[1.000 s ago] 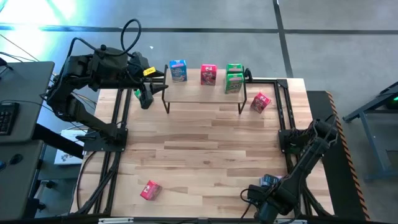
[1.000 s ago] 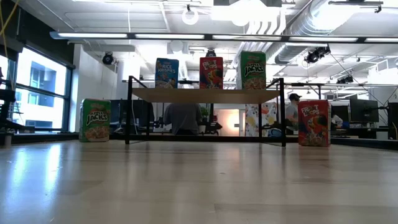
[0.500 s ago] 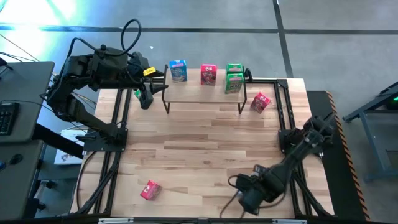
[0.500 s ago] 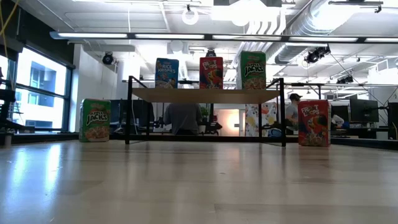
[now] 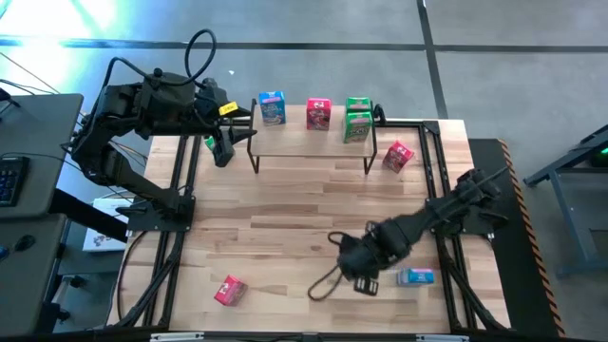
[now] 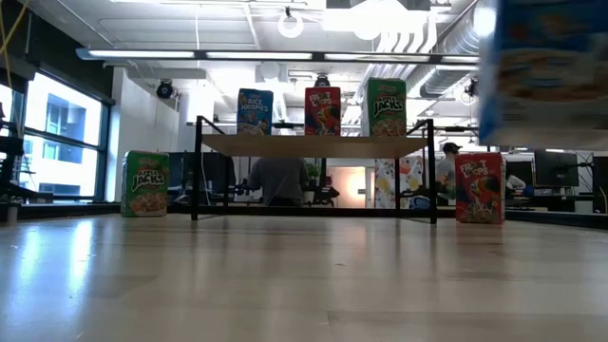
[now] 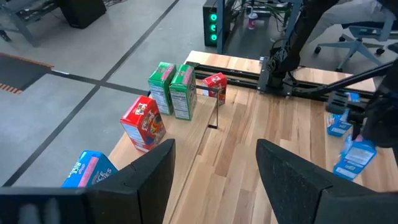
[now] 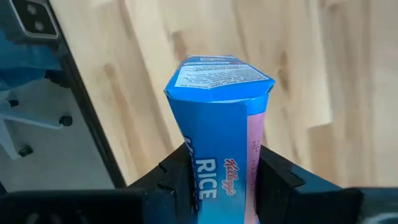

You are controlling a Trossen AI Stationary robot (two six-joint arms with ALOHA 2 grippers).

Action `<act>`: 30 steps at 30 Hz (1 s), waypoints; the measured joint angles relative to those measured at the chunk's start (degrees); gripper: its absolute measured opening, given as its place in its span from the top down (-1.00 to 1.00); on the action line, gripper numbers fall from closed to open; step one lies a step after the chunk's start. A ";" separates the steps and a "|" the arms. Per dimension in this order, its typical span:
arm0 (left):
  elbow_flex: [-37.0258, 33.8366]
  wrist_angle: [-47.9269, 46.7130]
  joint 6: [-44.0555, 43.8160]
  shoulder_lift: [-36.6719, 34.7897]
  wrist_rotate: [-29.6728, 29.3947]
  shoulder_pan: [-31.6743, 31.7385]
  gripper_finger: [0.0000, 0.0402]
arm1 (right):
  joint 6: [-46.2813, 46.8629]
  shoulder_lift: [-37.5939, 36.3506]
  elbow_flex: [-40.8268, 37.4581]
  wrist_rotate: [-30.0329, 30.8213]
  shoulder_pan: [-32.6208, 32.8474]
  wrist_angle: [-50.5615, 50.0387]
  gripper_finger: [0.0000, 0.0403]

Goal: Stack cereal on shelf
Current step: Put the bottom blue cereal box on the shelf aligned with the other blue cereal box

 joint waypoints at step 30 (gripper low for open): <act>-0.04 -0.69 9.79 0.56 3.69 0.00 -0.07 | -20.73 -0.02 11.56 2.46 -23.60 -2.63 0.41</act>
